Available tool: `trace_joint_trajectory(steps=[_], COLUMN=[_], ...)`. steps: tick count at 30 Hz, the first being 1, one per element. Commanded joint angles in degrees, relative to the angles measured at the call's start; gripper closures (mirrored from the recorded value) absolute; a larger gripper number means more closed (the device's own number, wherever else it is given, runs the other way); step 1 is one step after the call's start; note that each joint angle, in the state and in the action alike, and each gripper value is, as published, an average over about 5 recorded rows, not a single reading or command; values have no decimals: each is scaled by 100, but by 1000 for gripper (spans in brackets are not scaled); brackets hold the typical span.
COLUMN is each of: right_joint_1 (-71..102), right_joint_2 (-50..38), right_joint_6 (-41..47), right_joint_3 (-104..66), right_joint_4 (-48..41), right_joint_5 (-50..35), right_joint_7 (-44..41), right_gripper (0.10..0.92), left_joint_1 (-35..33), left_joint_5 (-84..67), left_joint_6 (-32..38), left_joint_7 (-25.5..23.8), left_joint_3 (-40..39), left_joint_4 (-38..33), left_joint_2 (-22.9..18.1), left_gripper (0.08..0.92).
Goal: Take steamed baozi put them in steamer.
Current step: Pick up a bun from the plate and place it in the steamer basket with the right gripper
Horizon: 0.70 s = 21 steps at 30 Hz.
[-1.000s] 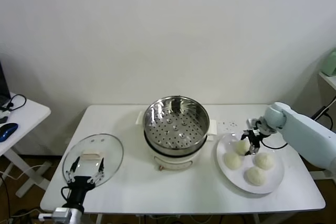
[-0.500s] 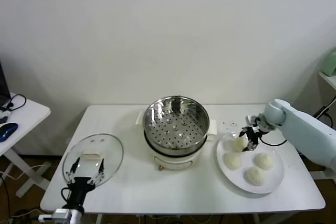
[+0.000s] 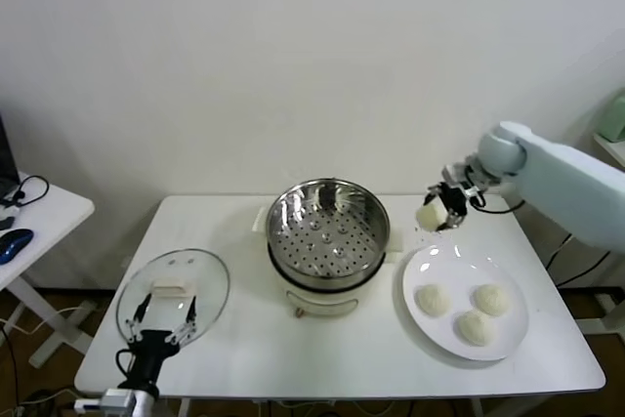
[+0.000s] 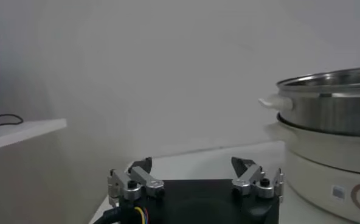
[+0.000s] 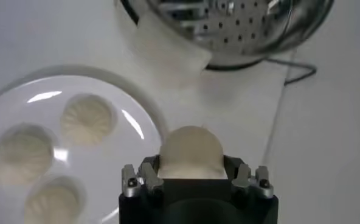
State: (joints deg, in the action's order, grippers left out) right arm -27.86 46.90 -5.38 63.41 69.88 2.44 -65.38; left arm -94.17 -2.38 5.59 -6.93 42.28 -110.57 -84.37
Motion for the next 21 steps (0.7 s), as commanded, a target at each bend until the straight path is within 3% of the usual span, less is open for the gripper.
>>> trace_joint_trajectory(steps=[1, 8, 21], right_joint_1=[-1249, -883, 416], right_joint_2=[575, 1330, 2666], right_joint_6=[-743, -943, -1310], right_joint_3=[696, 514, 114], right_joint_4=[1158, 970, -419], right_joint_5=[1119, 1694, 2808], right_joint_7=[-109, -67, 103], right_gripper=[338, 338, 338], left_joint_1=[-20, -35, -94], left_joint_5=[73, 77, 38], left_joint_6=[-11, -4, 19], left_joint_7=[4, 8, 4], left_joint_3=[-79, -66, 47], left_joint_4=[-48, -78, -146], left_joint_2=[12, 13, 66], left_gripper=[177, 177, 177])
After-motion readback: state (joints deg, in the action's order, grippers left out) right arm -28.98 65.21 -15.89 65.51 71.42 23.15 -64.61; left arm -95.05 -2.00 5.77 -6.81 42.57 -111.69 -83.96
